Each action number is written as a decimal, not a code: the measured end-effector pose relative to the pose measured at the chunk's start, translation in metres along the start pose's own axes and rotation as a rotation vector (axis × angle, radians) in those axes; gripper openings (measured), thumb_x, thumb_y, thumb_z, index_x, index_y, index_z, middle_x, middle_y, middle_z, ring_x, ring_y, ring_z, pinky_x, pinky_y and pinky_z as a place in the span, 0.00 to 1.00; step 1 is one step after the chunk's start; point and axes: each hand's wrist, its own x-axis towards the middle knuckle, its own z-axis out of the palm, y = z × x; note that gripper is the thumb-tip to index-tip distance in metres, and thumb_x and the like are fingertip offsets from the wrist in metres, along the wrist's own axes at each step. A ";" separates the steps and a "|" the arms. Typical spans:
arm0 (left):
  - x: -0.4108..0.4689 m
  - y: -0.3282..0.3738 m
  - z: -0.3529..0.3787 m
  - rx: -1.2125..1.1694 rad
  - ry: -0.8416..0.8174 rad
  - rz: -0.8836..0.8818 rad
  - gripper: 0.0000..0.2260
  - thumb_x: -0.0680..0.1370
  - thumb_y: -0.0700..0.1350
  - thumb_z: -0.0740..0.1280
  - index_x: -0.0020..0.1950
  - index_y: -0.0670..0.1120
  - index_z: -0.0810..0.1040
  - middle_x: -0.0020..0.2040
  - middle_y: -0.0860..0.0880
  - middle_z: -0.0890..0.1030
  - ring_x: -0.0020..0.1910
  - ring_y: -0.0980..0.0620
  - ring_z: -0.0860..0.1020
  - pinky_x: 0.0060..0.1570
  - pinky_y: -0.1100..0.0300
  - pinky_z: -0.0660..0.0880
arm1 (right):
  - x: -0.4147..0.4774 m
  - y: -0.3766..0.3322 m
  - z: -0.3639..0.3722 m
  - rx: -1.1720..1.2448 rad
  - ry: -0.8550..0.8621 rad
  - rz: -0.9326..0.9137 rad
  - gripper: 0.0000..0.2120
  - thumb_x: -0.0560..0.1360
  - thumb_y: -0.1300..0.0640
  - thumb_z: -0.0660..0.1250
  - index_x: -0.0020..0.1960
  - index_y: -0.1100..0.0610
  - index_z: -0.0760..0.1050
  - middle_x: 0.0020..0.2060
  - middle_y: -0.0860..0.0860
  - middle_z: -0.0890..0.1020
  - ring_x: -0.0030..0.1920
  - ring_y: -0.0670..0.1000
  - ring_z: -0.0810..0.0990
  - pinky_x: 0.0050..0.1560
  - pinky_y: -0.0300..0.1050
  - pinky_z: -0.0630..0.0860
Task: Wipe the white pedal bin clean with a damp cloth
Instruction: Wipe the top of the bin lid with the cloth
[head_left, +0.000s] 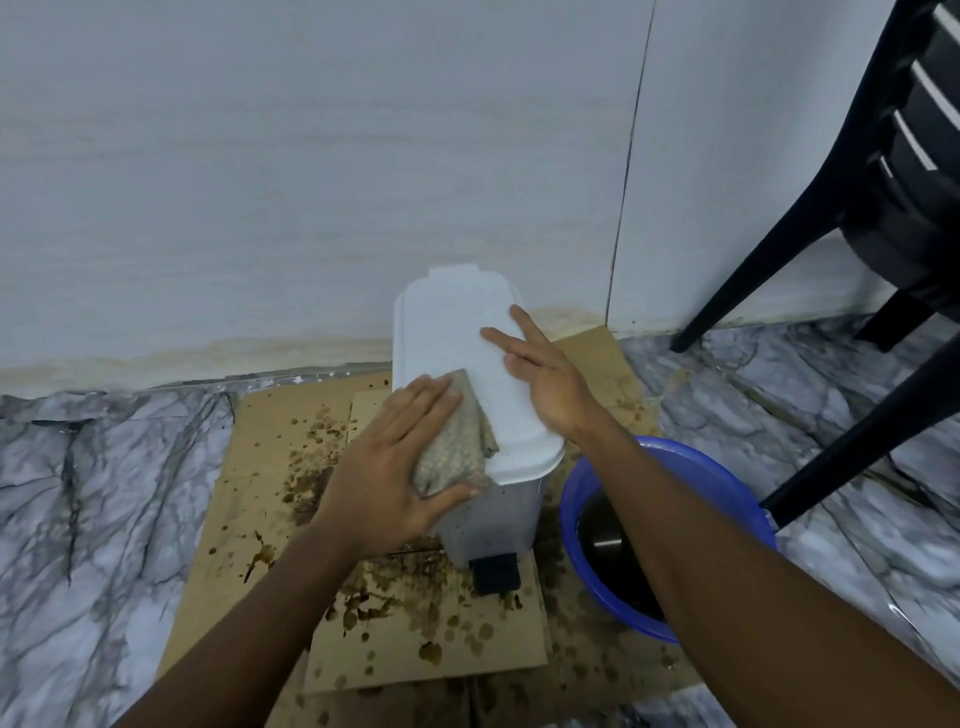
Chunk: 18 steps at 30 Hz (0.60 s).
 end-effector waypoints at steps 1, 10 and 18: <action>-0.001 0.003 0.001 0.008 0.025 -0.010 0.43 0.74 0.70 0.67 0.81 0.47 0.62 0.82 0.50 0.61 0.82 0.52 0.57 0.79 0.48 0.57 | 0.000 0.000 0.000 -0.007 0.006 -0.002 0.18 0.82 0.68 0.58 0.71 0.60 0.73 0.80 0.46 0.56 0.79 0.44 0.52 0.75 0.38 0.54; 0.054 0.044 0.005 0.026 -0.169 -0.061 0.41 0.75 0.75 0.56 0.80 0.50 0.64 0.80 0.50 0.63 0.81 0.51 0.59 0.80 0.50 0.55 | -0.001 0.007 -0.009 0.021 -0.004 -0.004 0.18 0.84 0.67 0.55 0.68 0.54 0.75 0.80 0.44 0.56 0.78 0.42 0.55 0.73 0.34 0.62; 0.023 0.007 -0.015 -0.169 -0.106 -0.159 0.39 0.71 0.66 0.70 0.78 0.52 0.67 0.78 0.55 0.65 0.80 0.55 0.60 0.79 0.44 0.59 | 0.006 0.007 0.002 0.035 0.010 -0.007 0.19 0.82 0.69 0.59 0.68 0.53 0.73 0.80 0.46 0.55 0.80 0.47 0.50 0.80 0.49 0.51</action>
